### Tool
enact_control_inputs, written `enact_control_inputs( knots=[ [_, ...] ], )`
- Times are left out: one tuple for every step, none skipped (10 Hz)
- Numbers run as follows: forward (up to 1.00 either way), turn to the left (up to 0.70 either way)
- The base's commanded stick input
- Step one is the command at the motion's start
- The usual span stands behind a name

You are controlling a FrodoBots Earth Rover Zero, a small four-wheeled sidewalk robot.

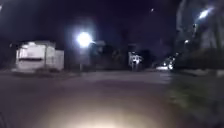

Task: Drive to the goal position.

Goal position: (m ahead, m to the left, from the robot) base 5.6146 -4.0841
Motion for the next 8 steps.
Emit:
enact_control_inputs(
  knots=[
    [0.7, -0.35],
    [0.7, -0.35],
    [0.7, -0.35],
    [0.7, -0.35],
    [0.7, -0.35],
    [0.7, -0.35],
    [0.7, -0.35],
    [0.7, -0.35]
  ],
)
